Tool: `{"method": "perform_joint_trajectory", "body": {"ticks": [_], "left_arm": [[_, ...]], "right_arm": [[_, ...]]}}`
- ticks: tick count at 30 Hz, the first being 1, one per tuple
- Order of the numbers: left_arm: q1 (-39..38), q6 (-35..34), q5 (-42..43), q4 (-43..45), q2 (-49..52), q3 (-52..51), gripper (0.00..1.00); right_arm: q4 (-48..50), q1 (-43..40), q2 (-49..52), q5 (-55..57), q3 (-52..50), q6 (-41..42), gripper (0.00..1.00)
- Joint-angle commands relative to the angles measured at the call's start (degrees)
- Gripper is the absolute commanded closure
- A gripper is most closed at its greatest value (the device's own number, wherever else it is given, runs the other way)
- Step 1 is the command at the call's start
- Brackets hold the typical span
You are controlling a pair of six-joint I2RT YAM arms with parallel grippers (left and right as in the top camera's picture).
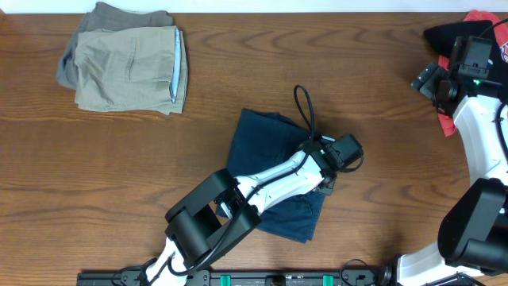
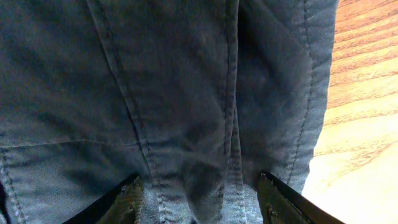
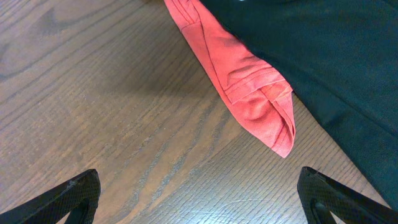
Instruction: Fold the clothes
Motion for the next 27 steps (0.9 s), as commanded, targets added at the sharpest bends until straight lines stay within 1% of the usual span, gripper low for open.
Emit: {"method": "perform_joint_trajectory", "body": {"ticks": [1, 2, 5, 6, 10, 12, 14, 17, 22, 23, 27], "left_arm": [[0.0, -0.3, -1.8, -0.3, 0.9, -1.0, 0.40], [0.0, -0.2, -1.8, -0.4, 0.9, -1.0, 0.45], [0.0, -0.3, -2.0, -0.3, 0.9, -1.1, 0.48], [0.0, -0.3, -2.0, -0.3, 0.9, -1.1, 0.51], [0.0, -0.2, -2.0, -0.4, 0.9, -1.1, 0.56], [0.0, -0.2, -2.0, -0.4, 0.9, -1.1, 0.62], [0.0, -0.2, -2.0, -0.4, 0.9, -1.1, 0.65], [0.0, -0.2, -2.0, -0.4, 0.9, -1.1, 0.73], [0.0, -0.2, -2.0, -0.4, 0.9, -1.1, 0.92], [0.0, -0.2, -2.0, -0.4, 0.7, -1.1, 0.94], [0.0, -0.2, -2.0, -1.3, 0.0, -0.4, 0.94]], "right_arm": [[0.2, 0.0, -0.6, 0.7, 0.6, -0.6, 0.01], [0.2, 0.0, -0.6, 0.7, 0.6, -0.6, 0.01], [0.2, 0.0, -0.6, 0.7, 0.6, -0.6, 0.01], [0.2, 0.0, -0.6, 0.7, 0.6, -0.6, 0.01], [0.2, 0.0, -0.6, 0.7, 0.6, -0.6, 0.01], [0.2, 0.0, -0.6, 0.7, 0.6, -0.6, 0.01], [0.2, 0.0, -0.6, 0.7, 0.6, -0.6, 0.01], [0.2, 0.0, -0.6, 0.7, 0.6, -0.6, 0.01], [0.2, 0.0, -0.6, 0.7, 0.6, -0.6, 0.01], [0.2, 0.0, -0.6, 0.7, 0.6, -0.6, 0.01], [0.2, 0.0, -0.6, 0.7, 0.6, -0.6, 0.01]]}}
